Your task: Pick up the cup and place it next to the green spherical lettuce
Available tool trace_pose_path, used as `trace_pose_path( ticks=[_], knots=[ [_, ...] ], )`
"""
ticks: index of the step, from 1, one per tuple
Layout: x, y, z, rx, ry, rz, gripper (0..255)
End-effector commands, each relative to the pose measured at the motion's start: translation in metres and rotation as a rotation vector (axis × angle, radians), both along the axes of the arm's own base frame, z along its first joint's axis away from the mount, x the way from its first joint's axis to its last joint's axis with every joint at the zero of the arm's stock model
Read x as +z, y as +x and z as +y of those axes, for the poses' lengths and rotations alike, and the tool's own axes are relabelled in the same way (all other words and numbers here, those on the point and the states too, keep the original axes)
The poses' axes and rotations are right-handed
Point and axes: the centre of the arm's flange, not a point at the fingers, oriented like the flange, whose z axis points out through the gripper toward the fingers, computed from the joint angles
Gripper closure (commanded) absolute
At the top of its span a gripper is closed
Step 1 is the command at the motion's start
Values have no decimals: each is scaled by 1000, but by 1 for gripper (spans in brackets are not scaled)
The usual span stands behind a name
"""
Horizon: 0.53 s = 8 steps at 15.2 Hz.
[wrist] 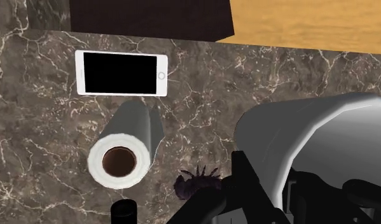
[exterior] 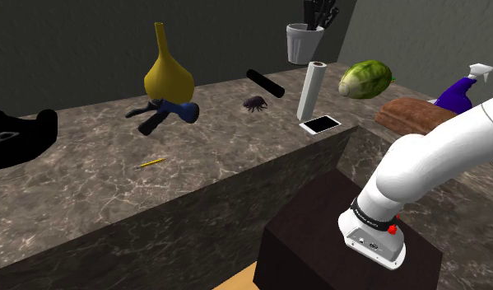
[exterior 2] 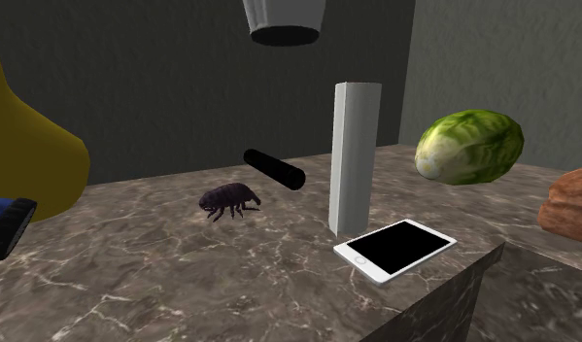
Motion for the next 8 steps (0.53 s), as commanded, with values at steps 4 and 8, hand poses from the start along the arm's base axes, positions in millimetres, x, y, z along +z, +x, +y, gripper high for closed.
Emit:
trace_pose_path(
  ticks=[4,8],
  knots=[
    [-1,-26,-59,1,0,0,255],
    [-1,-50,-106,1,0,0,255]
  ],
)
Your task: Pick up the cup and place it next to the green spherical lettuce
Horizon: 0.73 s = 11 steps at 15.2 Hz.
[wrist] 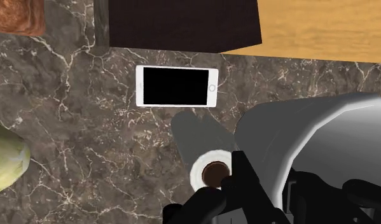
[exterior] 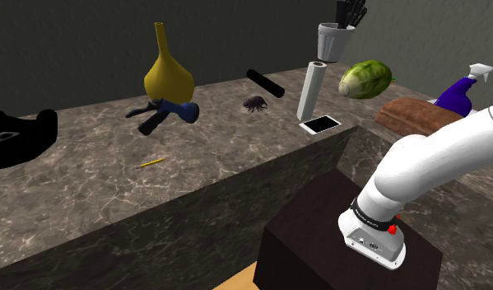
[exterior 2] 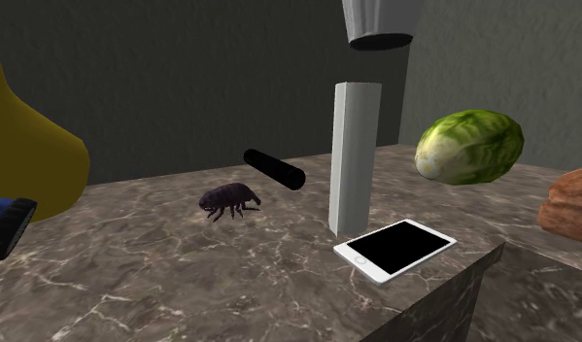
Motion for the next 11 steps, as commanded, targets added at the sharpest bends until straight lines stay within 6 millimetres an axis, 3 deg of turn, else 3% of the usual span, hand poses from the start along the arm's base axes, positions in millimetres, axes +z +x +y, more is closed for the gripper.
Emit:
trace_pose_path(
  ticks=[1,11],
  knots=[
    [-3,-10,-25,2,0,0,255],
    [-3,-70,-143,2,0,0,255]
  ],
)
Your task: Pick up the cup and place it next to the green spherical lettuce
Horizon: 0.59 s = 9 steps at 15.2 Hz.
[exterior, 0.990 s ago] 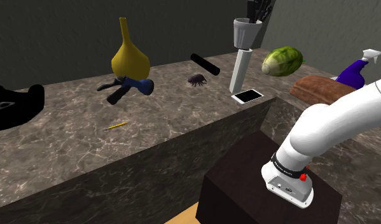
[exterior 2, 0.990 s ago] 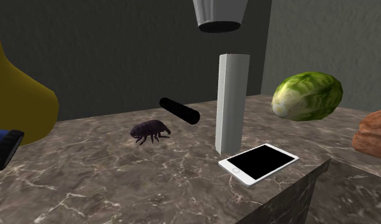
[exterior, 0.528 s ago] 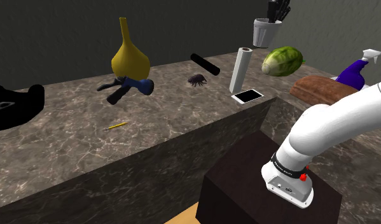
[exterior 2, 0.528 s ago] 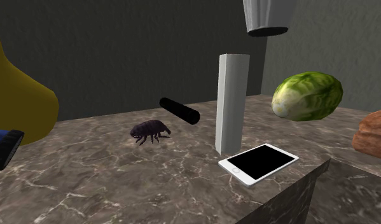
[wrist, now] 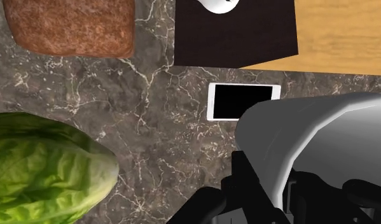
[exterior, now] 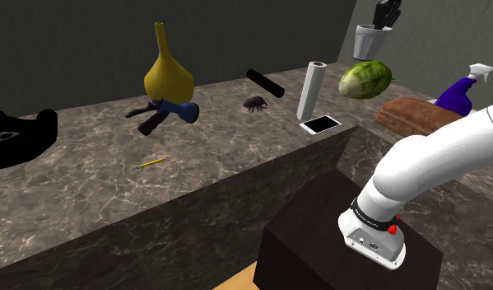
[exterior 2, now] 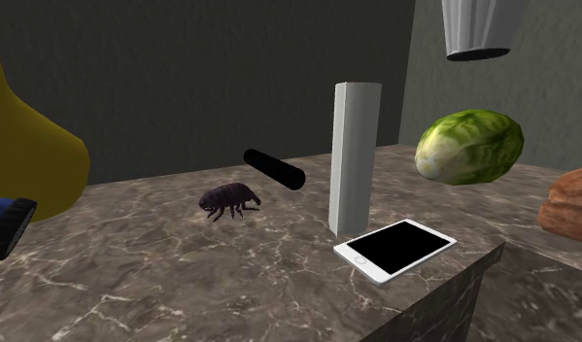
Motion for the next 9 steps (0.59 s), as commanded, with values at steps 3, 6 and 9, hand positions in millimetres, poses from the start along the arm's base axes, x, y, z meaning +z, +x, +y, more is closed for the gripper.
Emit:
trace_pose_path(
  ticks=[3,6,9],
  knots=[
    [1,-26,-49,1,0,0,255],
    [-9,-32,-61,1,0,0,255],
    [-25,-32,-61,1,0,0,255]
  ],
)
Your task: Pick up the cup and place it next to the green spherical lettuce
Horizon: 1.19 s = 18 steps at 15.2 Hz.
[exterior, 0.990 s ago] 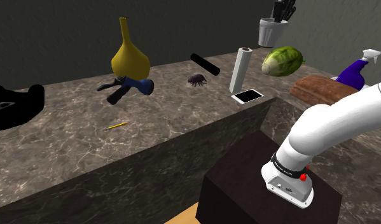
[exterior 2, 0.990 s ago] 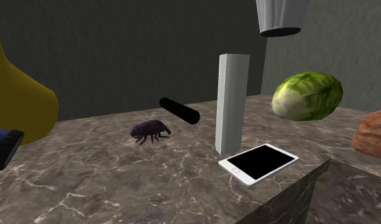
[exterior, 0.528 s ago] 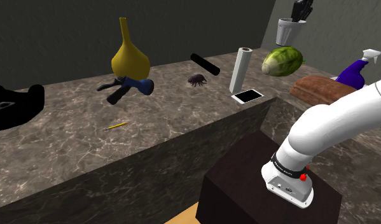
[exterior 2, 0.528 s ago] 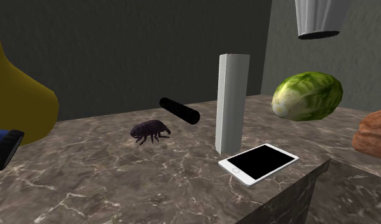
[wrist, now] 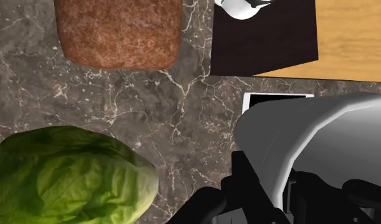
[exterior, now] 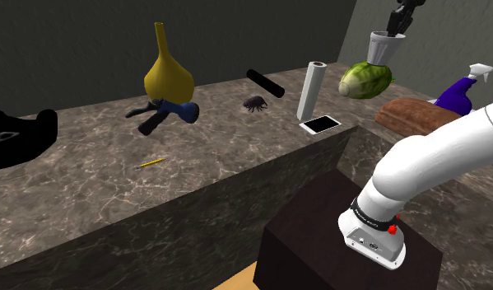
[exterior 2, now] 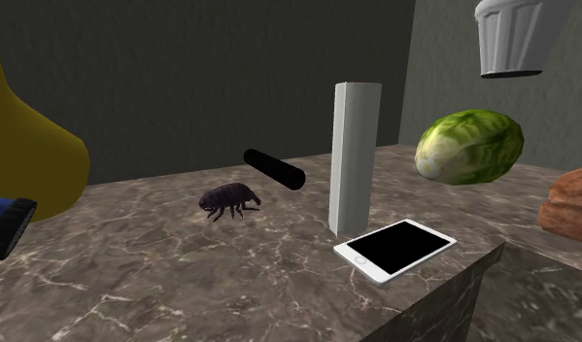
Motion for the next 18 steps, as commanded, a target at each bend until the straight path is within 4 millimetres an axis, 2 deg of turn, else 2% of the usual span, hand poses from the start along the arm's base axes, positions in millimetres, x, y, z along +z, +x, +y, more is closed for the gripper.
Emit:
trace_pose_path(
  ticks=[1,18],
  knots=[
    [-11,0,0,0,0,0,255],
    [-101,0,0,0,0,0,255]
  ],
)
